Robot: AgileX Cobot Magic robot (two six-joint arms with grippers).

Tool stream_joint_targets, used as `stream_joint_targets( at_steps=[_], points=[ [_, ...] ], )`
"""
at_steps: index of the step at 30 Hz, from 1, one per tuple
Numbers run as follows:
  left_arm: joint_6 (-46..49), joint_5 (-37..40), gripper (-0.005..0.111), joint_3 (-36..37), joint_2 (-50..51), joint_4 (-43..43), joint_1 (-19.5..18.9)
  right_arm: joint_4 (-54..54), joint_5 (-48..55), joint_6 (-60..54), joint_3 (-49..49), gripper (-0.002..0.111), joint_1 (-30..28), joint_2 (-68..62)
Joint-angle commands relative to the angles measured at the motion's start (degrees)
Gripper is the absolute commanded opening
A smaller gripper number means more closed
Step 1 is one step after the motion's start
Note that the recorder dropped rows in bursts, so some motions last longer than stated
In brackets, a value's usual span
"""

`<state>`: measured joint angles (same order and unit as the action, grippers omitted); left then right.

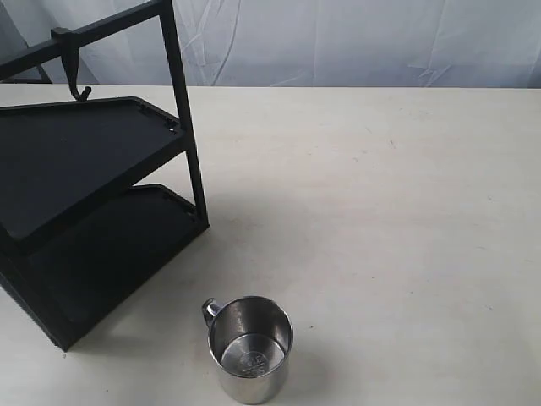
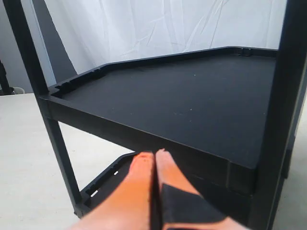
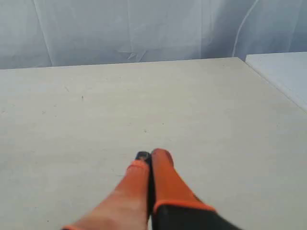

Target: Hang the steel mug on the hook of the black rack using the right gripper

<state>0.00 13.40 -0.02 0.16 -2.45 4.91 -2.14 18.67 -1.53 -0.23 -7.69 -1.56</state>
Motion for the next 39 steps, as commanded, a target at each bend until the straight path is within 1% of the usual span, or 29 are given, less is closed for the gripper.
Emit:
stream_joint_targets(
  at_steps=[1, 7, 11, 14, 19, 20, 21, 24, 25, 26, 29, 31, 33, 34, 37, 38, 39],
  points=[
    [0.0, 0.0, 0.002, 0.0, -0.2, -0.1, 0.3, 0.1, -0.8, 0.0, 0.2, -0.001, -0.4, 0.1],
    [0.0, 0.0, 0.002, 0.0, -0.2, -0.1, 0.3, 1.3, -1.1, 0.0, 0.2, -0.001, -0.4, 0.1],
    [0.0, 0.0, 0.002, 0.0, -0.2, -0.1, 0.3, 4.3, -4.5, -0.1, 0.2, -0.001, -0.4, 0.1],
    [0.0, 0.0, 0.002, 0.0, -0.2, -0.1, 0.3, 4.0, -11.0, -0.1, 0.2, -0.001, -0.4, 0.1],
    [0.0, 0.0, 0.002, 0.0, -0.2, -0.1, 0.3, 2.1, -29.0, 0.8, 0.2, -0.001, -0.4, 0.1],
    [0.0, 0.0, 0.002, 0.0, -0.2, -0.1, 0.3, -0.4, -32.9, 3.6, 0.2, -0.001, -0.3, 0.1],
    [0.0, 0.0, 0.002, 0.0, -0.2, -0.1, 0.3, -3.3, -36.3, 8.9, 0.2, -0.001, -0.3, 0.1],
    [0.0, 0.0, 0.002, 0.0, -0.2, -0.1, 0.3, -12.0, -43.3, 32.4, 0.2, -0.001, -0.3, 0.1],
    [0.0, 0.0, 0.002, 0.0, -0.2, -0.1, 0.3, -14.7, -43.8, 37.8, 0.2, -0.001, -0.3, 0.0],
    [0.0, 0.0, 0.002, 0.0, -0.2, -0.1, 0.3, -17.1, -43.7, 44.5, 0.2, -0.001, -0.3, 0.0],
    [0.0, 0.0, 0.002, 0.0, -0.2, -0.1, 0.3, -17.4, -41.1, 54.2, 0.2, -0.001, -0.3, 0.0],
    [0.0, 0.0, 0.002, 0.0, -0.2, -0.1, 0.3, -17.0, -41.0, 57.3, 0.2, -0.001, -0.3, 0.0],
    [0.0, 0.0, 0.002, 0.0, -0.2, -0.1, 0.3, -12.2, -39.3, 57.6, 0.2, -0.001, -0.3, -0.1],
    [0.0, 0.0, 0.002, 0.0, -0.2, -0.1, 0.3, -8.7, -36.2, 57.6, -1.1, -0.001, -0.2, -0.2],
    [0.0, 0.0, 0.002, 0.0, -0.2, -0.1, 0.3, 1.8, -17.8, 57.4, -8.9, -0.001, -0.2, -3.6],
    [0.0, 0.0, 0.002, 0.0, -0.2, -0.1, 0.3, 6.1, -12.4, 56.0, -12.9, -0.001, -0.2, -5.6],
    [0.0, 0.0, 0.002, 0.0, -0.2, -0.1, 0.3, 7.8, -7.7, 54.0, -15.0, -0.001, -0.2, -7.6]
  ],
)
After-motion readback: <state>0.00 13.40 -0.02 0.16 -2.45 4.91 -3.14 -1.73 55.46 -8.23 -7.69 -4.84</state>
